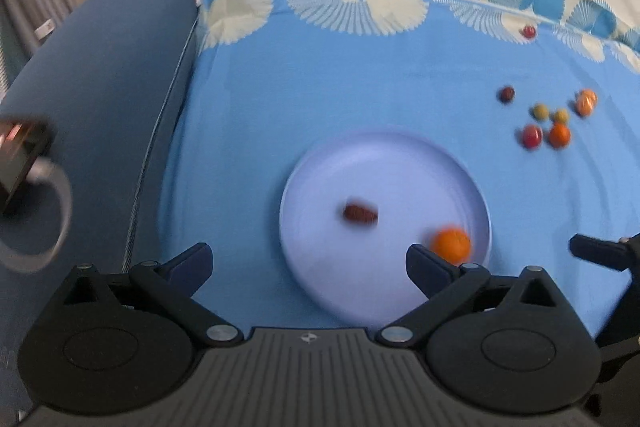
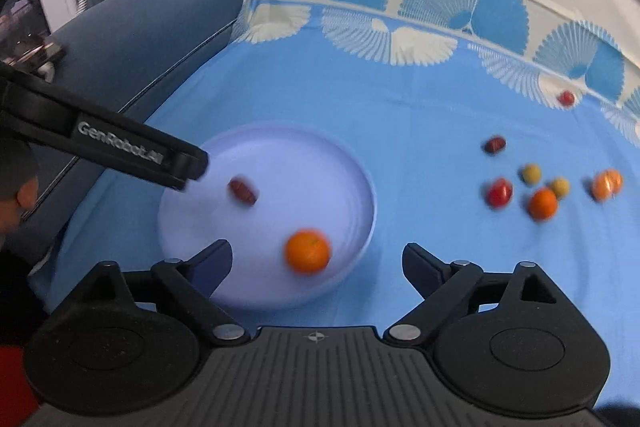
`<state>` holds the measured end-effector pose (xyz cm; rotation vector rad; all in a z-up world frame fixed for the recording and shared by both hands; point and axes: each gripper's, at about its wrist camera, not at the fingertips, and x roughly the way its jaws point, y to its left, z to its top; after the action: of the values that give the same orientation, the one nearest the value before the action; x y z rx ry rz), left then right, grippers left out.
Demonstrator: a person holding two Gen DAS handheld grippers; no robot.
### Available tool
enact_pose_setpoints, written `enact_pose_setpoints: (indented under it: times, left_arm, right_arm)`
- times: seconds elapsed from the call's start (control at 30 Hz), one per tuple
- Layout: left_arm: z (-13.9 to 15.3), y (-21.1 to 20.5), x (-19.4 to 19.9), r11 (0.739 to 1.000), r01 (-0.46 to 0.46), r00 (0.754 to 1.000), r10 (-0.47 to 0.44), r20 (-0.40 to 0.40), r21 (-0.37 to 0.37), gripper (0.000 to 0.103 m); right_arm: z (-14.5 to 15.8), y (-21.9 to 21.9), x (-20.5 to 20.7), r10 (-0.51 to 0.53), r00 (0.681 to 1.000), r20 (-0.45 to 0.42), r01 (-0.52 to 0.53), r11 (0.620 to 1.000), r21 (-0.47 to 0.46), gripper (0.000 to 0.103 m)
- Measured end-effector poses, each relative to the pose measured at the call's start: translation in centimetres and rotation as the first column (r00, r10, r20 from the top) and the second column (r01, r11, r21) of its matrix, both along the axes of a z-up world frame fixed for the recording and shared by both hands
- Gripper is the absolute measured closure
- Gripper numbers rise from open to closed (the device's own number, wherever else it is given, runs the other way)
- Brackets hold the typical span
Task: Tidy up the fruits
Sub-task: 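Open both tools to drop the date and orange onto the plate, then lift both open tools away from the plate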
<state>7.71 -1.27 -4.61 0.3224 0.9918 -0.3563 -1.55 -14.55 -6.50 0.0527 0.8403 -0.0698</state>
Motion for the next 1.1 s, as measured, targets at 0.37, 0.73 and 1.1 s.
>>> enact_pose_setpoints:
  times: [0.37, 0.73, 1.1]
  left_arm:
    - [2.0, 4.3, -8.9, 0.998, -0.061, 0.998, 0.061, -0.003, -0.005, 0.000]
    - [5.4, 4.8, -12.6, 0.998, -0.054, 0.993, 0.059, 0.107, -0.042, 0.000]
    - [6.3, 4.4, -14.0, 0.998, -0.033, 0.988, 0.039, 0.146, -0.048, 0.000]
  right_arm:
    - [3.5, 3.7, -7.4, 0.030, 0.997, 0.074, -0.025, 0.997, -0.071, 0.001]
    - [6.4, 5.2, -12.2, 0.024, 0.981, 0.195, -0.001, 0.993, -0.119, 0.001]
    - [7.1, 4.6, -14.0, -0.024, 0.971, 0.236, 0.052, 0.992, -0.113, 0.001]
